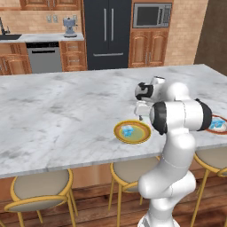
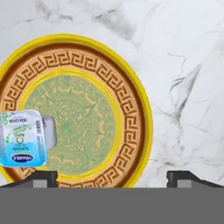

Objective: Place two yogurt containers on each plate.

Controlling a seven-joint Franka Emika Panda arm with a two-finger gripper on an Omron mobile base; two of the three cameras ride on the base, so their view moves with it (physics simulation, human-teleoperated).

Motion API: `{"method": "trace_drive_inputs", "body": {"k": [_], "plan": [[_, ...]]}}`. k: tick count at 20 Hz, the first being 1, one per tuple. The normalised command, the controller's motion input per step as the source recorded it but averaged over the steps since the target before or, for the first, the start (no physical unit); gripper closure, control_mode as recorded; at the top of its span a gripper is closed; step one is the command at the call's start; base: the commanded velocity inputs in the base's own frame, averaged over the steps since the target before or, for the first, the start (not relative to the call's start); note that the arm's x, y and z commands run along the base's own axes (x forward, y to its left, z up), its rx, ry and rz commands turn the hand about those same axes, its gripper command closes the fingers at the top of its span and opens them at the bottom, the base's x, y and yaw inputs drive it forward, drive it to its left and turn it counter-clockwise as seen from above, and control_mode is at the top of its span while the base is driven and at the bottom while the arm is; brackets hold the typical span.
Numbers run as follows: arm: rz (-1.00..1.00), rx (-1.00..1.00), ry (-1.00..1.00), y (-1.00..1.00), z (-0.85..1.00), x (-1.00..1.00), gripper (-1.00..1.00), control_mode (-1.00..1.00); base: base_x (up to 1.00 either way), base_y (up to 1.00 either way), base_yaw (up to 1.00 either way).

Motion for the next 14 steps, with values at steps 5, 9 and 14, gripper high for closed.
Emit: {"method": "trace_drive_inputs", "body": {"k": [5, 9, 14], "plan": [[-0.04, -0.01, 0.01, -0.88, -0.04, 0.0, -1.0, -1.0, 0.0, 0.0, 0.0], [-0.01, -0.15, -0.03, -0.47, -0.31, 0.0, -1.0, -1.0, 0.0, 0.0, 0.0], [0.0, -0.1, -0.08, -0.41, -0.19, -0.01, -1.0, -1.0, 0.0, 0.0, 0.0]]}}
